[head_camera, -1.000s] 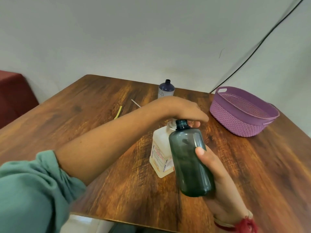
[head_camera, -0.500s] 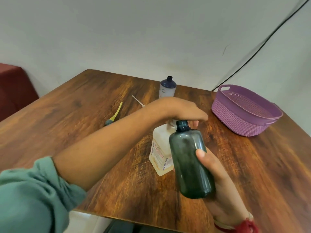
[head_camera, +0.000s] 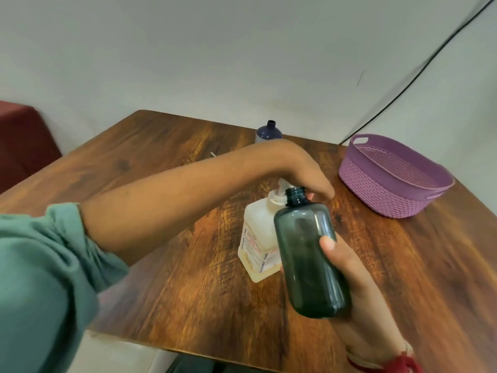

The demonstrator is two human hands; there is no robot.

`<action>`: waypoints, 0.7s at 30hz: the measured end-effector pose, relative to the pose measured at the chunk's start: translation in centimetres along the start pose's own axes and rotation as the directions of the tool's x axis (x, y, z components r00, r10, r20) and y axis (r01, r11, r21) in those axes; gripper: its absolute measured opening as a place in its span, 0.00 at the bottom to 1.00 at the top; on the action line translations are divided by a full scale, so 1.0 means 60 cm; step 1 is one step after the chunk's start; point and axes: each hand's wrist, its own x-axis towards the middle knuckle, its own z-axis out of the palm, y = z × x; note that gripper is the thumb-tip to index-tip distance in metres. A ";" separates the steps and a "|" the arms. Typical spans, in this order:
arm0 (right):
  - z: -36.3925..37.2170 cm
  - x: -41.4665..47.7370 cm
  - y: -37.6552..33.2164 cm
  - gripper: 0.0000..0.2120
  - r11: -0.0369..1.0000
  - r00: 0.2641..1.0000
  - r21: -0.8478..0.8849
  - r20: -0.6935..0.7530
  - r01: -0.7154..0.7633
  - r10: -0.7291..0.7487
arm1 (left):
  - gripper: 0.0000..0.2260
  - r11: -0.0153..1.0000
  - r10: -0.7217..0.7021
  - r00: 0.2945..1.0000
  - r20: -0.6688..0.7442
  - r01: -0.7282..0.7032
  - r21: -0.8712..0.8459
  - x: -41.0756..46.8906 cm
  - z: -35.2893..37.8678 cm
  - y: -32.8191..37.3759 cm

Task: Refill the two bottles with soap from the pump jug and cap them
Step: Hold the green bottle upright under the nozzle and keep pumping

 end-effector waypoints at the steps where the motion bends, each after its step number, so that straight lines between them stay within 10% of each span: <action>1: -0.001 -0.001 -0.002 0.35 1.000 1.000 -0.001 0.004 -0.001 0.001 | 0.13 1.000 0.010 1.000 -0.016 -0.011 -0.020 0.002 0.001 0.000; 6: -0.001 0.003 0.011 0.37 0.999 0.999 0.034 -0.016 -0.030 0.031 | 0.15 0.962 0.012 0.997 -0.076 -0.032 -0.272 -0.002 0.023 -0.014; 12: 0.001 -0.005 0.001 0.33 0.998 0.999 0.047 0.002 -0.041 0.041 | 0.19 0.994 -0.028 0.992 -0.121 0.040 0.098 -0.013 0.003 0.007; 17: 0.008 -0.004 0.006 0.35 0.998 0.999 0.047 -0.014 -0.045 0.046 | 0.15 0.967 0.000 0.989 -0.146 -0.037 -0.251 -0.011 0.024 -0.012; 21: 0.009 -0.005 0.004 0.34 0.998 0.999 0.052 -0.021 -0.036 0.037 | 0.16 0.992 -0.010 0.992 -0.122 -0.006 -0.127 -0.013 0.013 -0.008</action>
